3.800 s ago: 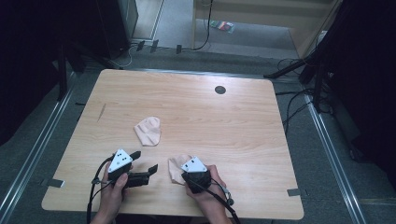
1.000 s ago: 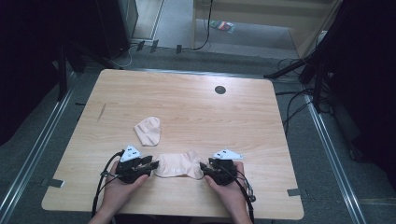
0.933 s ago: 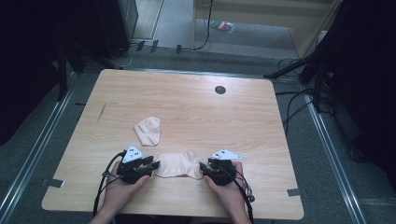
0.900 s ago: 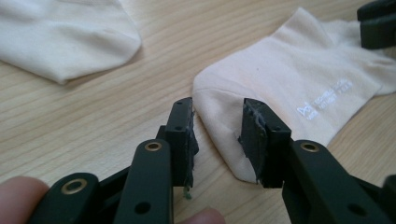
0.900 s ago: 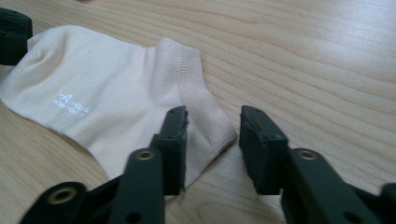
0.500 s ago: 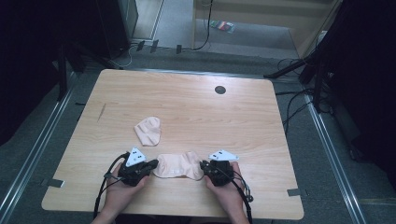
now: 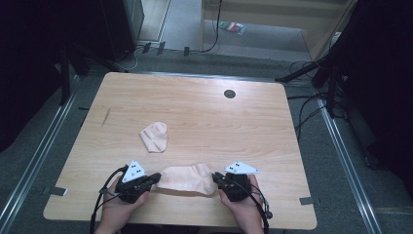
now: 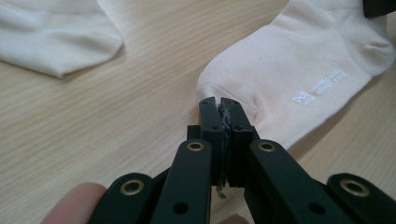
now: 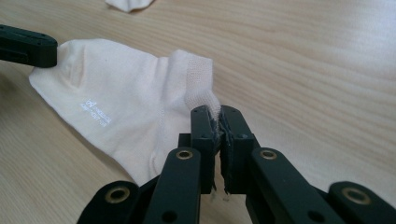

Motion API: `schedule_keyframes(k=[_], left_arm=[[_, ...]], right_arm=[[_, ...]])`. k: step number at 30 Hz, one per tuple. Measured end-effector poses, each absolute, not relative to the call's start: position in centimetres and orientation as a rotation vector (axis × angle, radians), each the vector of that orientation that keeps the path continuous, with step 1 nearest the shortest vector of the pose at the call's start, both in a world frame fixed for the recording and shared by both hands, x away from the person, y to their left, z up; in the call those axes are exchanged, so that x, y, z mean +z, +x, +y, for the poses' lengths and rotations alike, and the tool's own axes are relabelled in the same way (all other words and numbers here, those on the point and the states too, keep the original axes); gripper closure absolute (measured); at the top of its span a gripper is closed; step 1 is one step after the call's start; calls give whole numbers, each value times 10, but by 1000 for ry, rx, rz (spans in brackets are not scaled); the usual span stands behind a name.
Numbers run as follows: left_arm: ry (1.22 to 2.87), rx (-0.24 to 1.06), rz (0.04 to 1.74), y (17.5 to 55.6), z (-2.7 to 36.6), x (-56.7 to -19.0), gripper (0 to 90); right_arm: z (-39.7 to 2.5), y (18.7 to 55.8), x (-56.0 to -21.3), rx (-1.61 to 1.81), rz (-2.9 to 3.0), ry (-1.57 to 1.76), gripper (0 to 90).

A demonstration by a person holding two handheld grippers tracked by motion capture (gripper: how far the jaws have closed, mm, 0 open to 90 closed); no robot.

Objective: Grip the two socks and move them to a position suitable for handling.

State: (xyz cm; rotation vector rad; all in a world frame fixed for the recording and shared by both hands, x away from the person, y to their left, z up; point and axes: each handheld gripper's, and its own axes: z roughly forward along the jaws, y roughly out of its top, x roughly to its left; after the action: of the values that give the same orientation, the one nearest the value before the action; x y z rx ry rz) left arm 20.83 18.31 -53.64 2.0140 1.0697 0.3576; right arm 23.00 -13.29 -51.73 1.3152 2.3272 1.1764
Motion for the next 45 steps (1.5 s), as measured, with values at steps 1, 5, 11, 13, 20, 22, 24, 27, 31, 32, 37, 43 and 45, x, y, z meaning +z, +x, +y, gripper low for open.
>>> schedule_keyframes(k=[1,5,11,13,20,22,24,27,31,32,37,43,45], left_arm=[[2021,352,1071,209,182,-539,893],[2022,324,1068,210,180,-541,764],[1901,292,1106,214,193,-536,518],[1879,320,1113,215,198,-535,495],[1812,400,1154,224,211,-536,392],[1797,429,1166,228,214,-537,388],[1789,444,1182,235,216,-537,372],[1777,467,1243,250,217,-536,361],[1747,475,1327,270,220,-538,361],[1742,487,1351,275,220,-539,361],[1753,557,1396,300,216,-540,365],[1806,580,1413,318,209,-544,363],[1842,585,1425,324,206,-547,363]], right_arm=[[-135,228,-521,1173,2337,1325,858],[-135,230,-524,1192,2317,1293,745],[-148,235,-521,1260,2195,1329,432],[-156,237,-518,1274,2155,1336,348],[-172,242,-508,1246,2060,1347,26],[-178,243,-511,1205,2071,1338,0],[-186,243,-518,1170,2075,1338,0],[-201,245,-525,1206,2041,1448,0],[-209,247,-523,1224,1976,1512,6],[-209,247,-523,1224,1976,1512,6],[-207,246,-524,1200,1985,1495,21],[-206,245,-523,1197,1992,1492,34],[-205,244,-523,1193,1994,1488,37]])
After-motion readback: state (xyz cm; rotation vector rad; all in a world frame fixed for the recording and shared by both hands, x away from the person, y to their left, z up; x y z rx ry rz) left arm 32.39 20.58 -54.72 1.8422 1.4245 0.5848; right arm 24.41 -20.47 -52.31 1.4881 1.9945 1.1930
